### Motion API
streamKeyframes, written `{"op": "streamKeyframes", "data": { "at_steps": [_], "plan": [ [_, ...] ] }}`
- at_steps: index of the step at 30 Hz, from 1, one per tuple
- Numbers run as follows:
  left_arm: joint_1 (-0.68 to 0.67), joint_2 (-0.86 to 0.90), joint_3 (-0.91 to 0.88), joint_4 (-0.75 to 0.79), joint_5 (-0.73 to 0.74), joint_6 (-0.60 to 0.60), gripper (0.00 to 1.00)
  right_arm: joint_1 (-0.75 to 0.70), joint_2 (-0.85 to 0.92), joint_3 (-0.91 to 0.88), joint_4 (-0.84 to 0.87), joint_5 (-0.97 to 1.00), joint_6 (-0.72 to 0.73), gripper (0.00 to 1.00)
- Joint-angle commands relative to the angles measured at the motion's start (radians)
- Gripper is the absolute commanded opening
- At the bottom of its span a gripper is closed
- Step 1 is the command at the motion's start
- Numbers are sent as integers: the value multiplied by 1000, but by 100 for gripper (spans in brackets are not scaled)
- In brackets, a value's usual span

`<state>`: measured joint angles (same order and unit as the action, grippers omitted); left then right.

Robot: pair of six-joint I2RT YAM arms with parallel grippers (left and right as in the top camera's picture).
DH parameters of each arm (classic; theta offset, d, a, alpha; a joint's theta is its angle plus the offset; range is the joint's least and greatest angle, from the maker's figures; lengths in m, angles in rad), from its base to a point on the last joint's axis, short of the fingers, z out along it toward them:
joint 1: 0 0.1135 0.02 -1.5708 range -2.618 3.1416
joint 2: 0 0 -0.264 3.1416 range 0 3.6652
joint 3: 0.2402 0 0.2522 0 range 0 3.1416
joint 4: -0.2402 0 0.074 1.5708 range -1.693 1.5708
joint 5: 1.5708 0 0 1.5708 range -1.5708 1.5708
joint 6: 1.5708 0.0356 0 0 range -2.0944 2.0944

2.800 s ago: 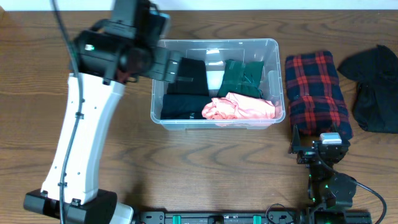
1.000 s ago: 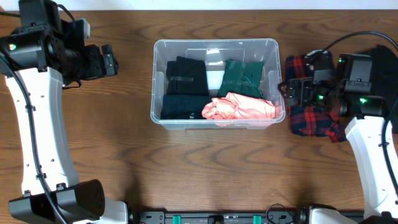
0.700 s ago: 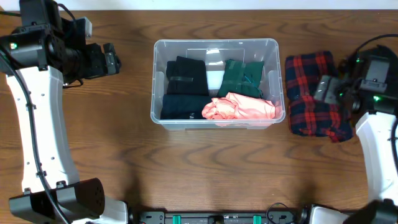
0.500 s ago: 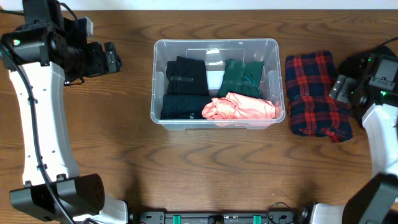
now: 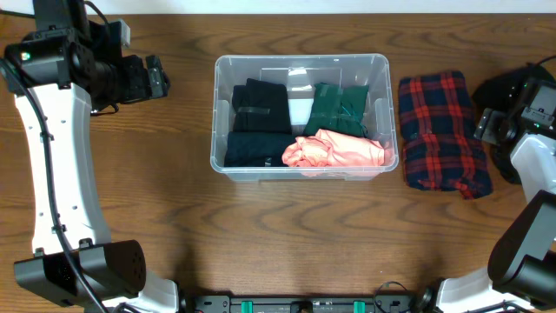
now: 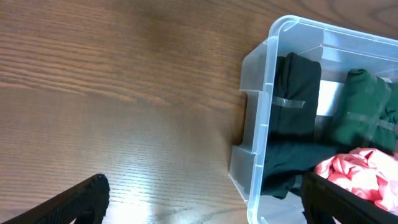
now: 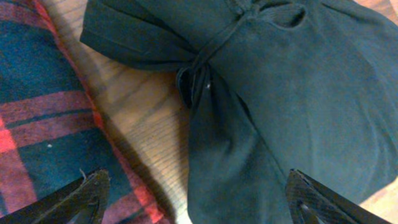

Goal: Pack container
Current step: 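Reach right gripper to the black garment and grasp it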

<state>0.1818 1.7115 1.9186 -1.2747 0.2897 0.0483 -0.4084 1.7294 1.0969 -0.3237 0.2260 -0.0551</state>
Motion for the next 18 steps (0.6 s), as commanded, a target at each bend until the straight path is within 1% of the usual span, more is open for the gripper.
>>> {"op": "streamKeyframes", "data": {
  "at_steps": [1,9,18],
  "plan": [
    [2,8,-5,5,13,-9,98,-11,40,18,17,27,-37,88],
    [2,8,-5,5,13,-9,98,-11,109,18,65,85,-74,89],
    [2,8,-5,-4,13,-9,98,-16,166,18,172,90,-109,85]
  ]
}}
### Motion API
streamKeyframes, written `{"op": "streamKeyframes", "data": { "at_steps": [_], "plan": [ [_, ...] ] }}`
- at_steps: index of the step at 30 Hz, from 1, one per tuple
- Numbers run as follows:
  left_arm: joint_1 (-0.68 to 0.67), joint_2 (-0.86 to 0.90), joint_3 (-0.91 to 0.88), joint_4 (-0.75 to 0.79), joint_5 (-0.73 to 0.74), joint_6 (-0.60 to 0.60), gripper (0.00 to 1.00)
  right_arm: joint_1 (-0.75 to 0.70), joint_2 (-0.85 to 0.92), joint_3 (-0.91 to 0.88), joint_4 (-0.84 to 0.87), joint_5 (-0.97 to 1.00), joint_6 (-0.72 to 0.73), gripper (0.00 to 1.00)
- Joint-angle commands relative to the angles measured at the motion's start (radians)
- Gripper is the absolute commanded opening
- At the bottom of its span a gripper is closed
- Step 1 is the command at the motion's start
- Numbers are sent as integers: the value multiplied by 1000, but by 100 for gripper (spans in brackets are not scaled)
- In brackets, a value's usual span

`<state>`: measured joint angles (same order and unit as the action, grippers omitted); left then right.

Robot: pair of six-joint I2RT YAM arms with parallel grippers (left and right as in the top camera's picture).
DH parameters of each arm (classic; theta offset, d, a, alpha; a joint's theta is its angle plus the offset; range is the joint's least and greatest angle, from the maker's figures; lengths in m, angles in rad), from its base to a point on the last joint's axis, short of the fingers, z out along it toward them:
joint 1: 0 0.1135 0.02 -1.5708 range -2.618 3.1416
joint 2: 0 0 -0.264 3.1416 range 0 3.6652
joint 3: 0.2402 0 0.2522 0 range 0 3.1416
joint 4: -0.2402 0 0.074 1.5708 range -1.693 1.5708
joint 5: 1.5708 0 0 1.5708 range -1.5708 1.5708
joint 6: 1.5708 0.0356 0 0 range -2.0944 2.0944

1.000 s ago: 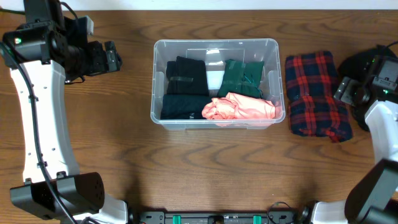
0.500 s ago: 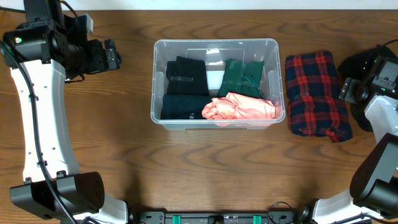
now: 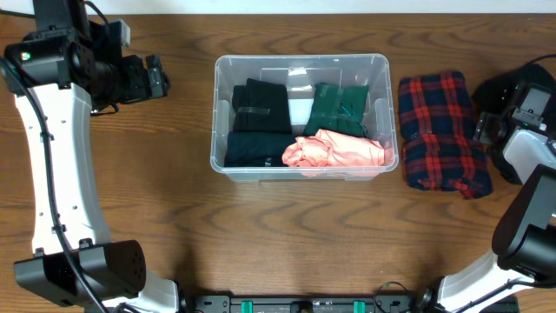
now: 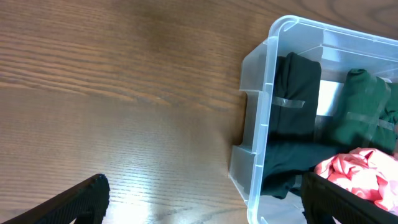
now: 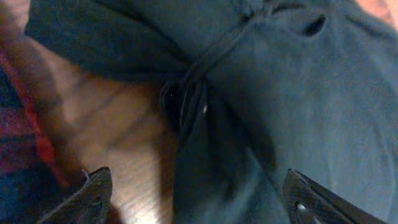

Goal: Pack container
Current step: 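Reach right gripper to the black garment and grasp it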

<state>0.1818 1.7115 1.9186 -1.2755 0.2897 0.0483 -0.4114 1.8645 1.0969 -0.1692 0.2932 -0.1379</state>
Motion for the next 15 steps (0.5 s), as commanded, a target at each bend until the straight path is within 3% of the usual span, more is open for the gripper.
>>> {"op": "streamKeyframes", "data": {
  "at_steps": [1,11,15],
  "plan": [
    [2,8,-5,-3,13,-9,98,-16,37,18,24,24,-28,85],
    [2,8,-5,12,13,-9,98,-80,122,18,77,45,-52,82],
    [2,8,-5,17,13,-9,98,-114,128,18,96,61,-55,75]
  ]
}}
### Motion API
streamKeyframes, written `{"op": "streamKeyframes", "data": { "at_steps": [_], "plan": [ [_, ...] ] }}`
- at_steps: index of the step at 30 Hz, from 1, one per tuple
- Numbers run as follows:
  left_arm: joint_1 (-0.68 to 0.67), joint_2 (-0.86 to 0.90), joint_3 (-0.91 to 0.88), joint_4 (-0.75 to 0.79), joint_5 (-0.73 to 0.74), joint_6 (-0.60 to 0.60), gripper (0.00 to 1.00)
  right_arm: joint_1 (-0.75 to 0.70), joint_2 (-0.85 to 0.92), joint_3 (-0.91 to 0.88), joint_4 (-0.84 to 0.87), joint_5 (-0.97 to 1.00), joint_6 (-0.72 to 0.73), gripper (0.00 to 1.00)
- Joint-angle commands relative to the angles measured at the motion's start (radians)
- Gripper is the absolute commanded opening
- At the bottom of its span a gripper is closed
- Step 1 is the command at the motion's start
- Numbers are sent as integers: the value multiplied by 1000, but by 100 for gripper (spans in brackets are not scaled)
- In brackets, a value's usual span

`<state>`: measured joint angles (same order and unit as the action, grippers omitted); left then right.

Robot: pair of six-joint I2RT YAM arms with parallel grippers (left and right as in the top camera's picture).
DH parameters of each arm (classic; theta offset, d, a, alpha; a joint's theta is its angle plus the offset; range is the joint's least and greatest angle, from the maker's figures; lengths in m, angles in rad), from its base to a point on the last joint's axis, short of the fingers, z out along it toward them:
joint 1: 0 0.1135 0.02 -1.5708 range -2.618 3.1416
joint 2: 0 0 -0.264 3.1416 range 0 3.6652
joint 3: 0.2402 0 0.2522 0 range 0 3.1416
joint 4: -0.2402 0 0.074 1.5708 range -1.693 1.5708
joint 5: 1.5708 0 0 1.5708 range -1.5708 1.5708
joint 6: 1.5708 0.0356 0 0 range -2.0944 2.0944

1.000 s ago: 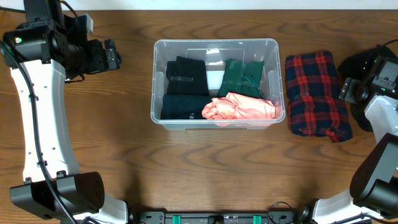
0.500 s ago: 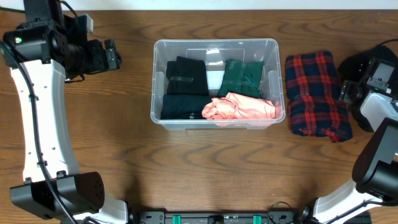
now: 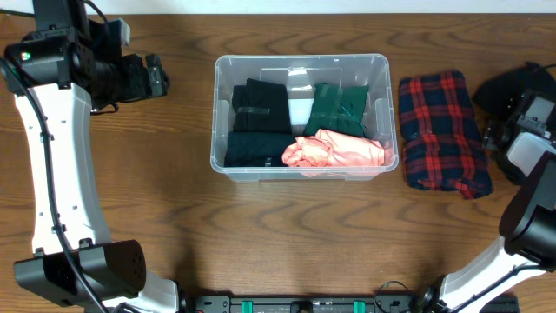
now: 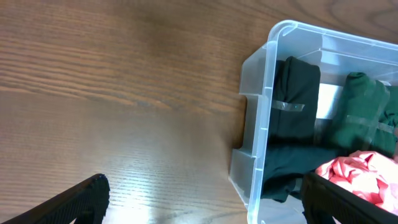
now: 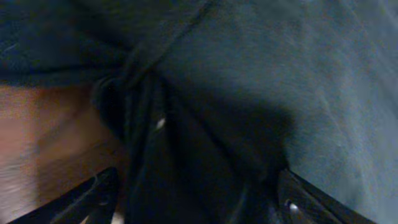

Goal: Pack container
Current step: 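Reach right gripper to the black garment and grasp it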

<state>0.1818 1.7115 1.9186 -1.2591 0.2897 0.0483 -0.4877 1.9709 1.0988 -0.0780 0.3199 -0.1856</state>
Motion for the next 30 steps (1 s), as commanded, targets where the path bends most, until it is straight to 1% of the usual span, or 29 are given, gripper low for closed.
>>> {"op": "streamKeyframes", "data": {
  "at_steps": [1,3,4,6,7,8,9,10,11,16,22,30],
  "plan": [
    [2,8,-5,1,13,-9,98,-45,21,16,9,42,-7,72],
    [2,8,-5,3,13,-9,98,-57,21,16,14,55,-7,71],
    [2,8,-5,4,13,-9,98,-62,21,16,13,62,-7,67],
    [2,8,-5,6,13,-9,98,-66,21,16,8,74,-7,54],
    [2,8,-5,7,13,-9,98,-66,21,16,5,74,-7,43],
    [2,8,-5,8,13,-9,98,-65,21,16,2,74,-7,29],
    [2,8,-5,9,13,-9,98,-63,21,16,-1,73,-6,18],
    [2,8,-5,11,13,-9,98,-60,21,16,-4,73,-6,3],
    [2,8,-5,11,13,-9,98,-55,21,16,-6,73,-6,1],
    [2,8,-5,11,13,-9,98,-17,19,16,-32,74,0,1],
    [2,8,-5,11,13,-9,98,63,-15,21,-77,72,35,1],
    [2,8,-5,11,13,-9,98,208,-155,45,-143,72,35,1]
  ]
}}
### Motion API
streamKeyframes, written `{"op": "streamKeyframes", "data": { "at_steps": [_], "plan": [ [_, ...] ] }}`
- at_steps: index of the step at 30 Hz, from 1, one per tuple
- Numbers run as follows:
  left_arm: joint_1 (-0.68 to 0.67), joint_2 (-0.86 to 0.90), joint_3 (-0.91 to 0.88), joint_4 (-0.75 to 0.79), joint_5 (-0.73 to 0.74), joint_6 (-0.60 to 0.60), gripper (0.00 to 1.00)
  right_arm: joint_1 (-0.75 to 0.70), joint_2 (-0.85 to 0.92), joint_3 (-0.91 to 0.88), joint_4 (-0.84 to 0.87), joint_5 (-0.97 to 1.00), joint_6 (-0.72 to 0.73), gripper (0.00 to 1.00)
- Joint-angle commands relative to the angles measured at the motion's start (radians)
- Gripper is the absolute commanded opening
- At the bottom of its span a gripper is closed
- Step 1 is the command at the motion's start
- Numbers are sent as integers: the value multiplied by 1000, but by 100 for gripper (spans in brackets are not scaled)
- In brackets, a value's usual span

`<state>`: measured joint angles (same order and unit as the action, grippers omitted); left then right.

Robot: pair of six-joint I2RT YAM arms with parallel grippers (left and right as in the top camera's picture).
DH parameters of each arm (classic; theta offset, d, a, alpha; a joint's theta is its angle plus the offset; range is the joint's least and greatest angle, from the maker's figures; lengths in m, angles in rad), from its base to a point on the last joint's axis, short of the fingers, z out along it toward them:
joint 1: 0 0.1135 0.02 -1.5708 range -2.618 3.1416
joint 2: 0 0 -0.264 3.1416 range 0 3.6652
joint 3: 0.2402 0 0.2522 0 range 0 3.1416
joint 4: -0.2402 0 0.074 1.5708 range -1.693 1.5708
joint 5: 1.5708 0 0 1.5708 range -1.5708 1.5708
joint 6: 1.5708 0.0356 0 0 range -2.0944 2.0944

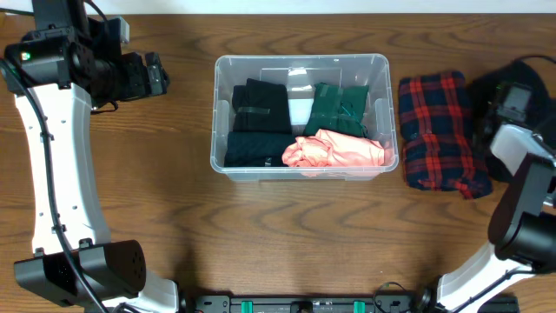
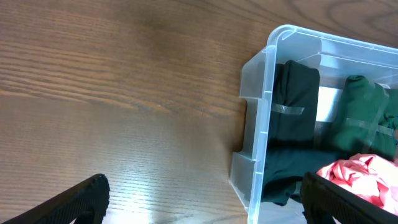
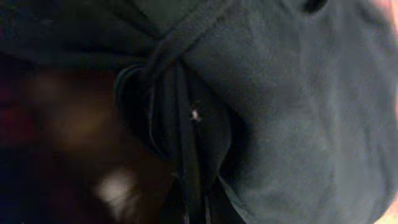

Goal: Pack container
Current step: 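Reach right gripper to the black garment and grasp it, then carry the black garment with right gripper over the bin and lower it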

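Note:
The clear plastic container stands mid-table and holds black garments, a green one and a pink one. In the left wrist view its left wall shows ahead. A dark garment lies at the far right. It fills the right wrist view, bunched into a fold at the middle. My right gripper is pressed down on it, shut on that fold. My left gripper hangs open over bare wood left of the container, holding nothing.
A folded red-and-navy plaid cloth lies between the container and the dark garment. The left arm stands along the table's left side. The table's far edge runs just behind the container.
My right gripper's fingertips stood wide at the view's lower corners; now they are gone from there and the dark cloth is pinched at the middle. The left view has shifted slightly.
My right gripper was open above the dark garment beside the plaid cloth. At each later moment it was closer to the knotted fold, still open. Now it is shut on that fold. The left gripper has stayed open by the container, whose contents are unchanged.

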<state>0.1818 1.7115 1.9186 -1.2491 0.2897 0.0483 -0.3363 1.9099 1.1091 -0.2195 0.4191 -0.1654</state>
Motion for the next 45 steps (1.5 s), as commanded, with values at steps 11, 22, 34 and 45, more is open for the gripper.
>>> {"op": "streamKeyframes", "data": {
  "at_steps": [11,22,34,45],
  "plan": [
    [2,8,-5,1,13,-9,98,176,-352,54,-35,-29,15,1],
    [2,8,-5,1,13,-9,98,215,-544,72,-31,-36,-64,1],
    [2,8,-6,1,13,-9,98,327,-619,161,-20,-98,-255,1],
    [2,8,-6,-3,13,-9,98,577,-626,215,29,-137,-330,1]
  ]
}}
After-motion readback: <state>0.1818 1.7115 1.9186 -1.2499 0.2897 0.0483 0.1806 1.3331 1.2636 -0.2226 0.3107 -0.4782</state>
